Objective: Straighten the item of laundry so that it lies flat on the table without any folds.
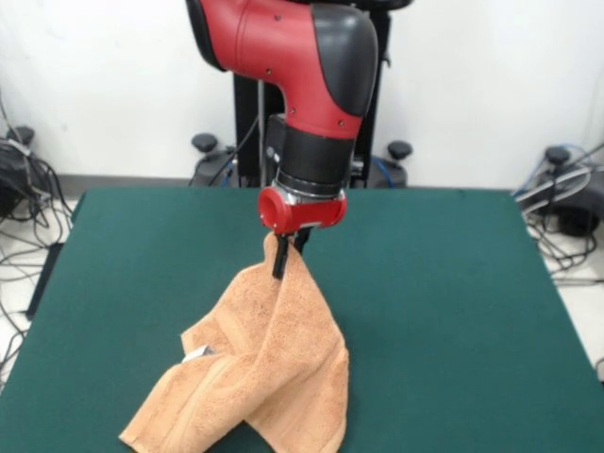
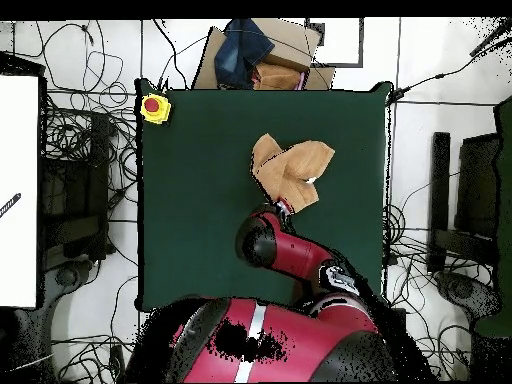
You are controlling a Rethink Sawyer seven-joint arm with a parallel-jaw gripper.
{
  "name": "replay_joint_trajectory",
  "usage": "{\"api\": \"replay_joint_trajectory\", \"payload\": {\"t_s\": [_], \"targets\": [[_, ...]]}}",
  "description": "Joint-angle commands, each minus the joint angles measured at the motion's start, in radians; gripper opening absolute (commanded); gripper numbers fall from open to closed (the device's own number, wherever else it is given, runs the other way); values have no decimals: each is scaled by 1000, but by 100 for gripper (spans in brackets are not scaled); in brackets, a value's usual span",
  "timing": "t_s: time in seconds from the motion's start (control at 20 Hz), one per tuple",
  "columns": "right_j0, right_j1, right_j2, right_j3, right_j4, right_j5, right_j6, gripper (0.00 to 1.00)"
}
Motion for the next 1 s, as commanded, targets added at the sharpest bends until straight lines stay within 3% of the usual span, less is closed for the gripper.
{"api": "replay_joint_trajectory", "payload": {"t_s": [0.05, 0.5, 0.7, 1.0], "targets": [[17, -25, 99, 58, 30, 124, 289, 0], [7, 4, 103, 62, 27, 223, 256, 0], [8, 44, 100, 56, 15, 220, 253, 0], [-7, 36, 111, 100, -11, 227, 251, 0]]}}
